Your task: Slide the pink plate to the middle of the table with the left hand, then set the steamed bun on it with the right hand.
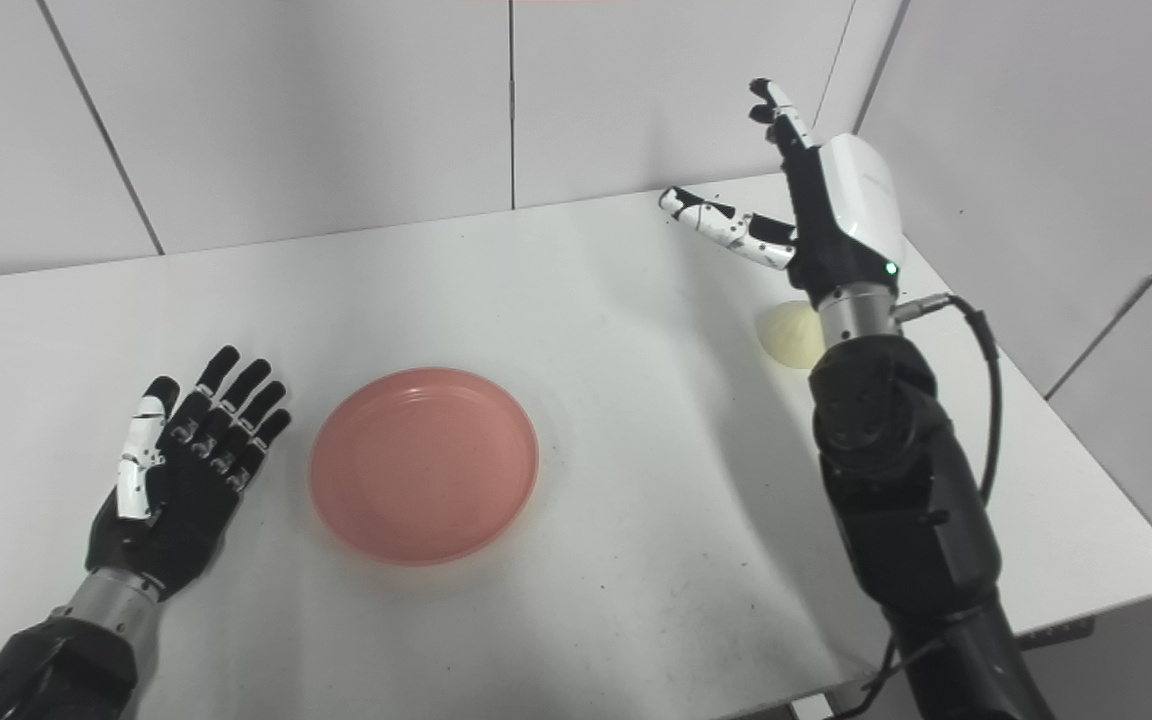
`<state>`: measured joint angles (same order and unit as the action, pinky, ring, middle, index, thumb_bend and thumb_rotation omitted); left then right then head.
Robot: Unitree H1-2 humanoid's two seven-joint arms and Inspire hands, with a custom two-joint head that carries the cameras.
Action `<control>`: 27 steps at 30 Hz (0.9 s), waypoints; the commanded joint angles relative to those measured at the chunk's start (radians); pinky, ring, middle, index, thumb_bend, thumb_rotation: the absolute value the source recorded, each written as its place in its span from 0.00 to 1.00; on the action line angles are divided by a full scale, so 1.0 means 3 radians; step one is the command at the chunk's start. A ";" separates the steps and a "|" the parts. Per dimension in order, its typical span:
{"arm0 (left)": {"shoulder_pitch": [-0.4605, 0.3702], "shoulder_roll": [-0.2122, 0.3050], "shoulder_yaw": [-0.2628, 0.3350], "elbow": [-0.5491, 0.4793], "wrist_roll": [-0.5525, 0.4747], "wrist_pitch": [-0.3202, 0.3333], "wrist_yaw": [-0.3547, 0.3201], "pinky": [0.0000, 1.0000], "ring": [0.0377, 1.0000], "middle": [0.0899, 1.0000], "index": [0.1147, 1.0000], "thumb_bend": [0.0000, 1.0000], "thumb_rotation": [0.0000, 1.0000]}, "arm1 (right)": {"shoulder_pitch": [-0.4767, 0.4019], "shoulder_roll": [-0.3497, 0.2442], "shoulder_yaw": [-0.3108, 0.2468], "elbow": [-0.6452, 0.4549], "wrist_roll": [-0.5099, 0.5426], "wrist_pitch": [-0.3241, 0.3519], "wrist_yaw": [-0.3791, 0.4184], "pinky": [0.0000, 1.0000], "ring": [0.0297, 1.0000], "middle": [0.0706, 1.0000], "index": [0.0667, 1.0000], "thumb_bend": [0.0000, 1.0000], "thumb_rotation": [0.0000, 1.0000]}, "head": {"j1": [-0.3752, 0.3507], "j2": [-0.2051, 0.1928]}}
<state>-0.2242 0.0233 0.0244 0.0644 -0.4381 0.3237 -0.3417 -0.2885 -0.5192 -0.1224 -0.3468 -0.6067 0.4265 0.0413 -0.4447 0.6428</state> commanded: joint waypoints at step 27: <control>0.0015 0.0165 0.0135 0.0206 -0.0114 0.0109 -0.0047 0.99 0.96 0.95 0.96 0.44 1.00 | -0.0089 -0.0424 0.0151 0.1313 -0.0239 -0.0047 0.0099 0.68 0.84 0.90 0.88 0.88 0.48 | -0.0159 0.0020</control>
<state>-0.2380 0.0569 0.0644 0.0986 -0.4866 0.3238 -0.3760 -0.2808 -0.6115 -0.0722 0.0607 -0.6790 0.4082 0.0783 -0.4924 0.6489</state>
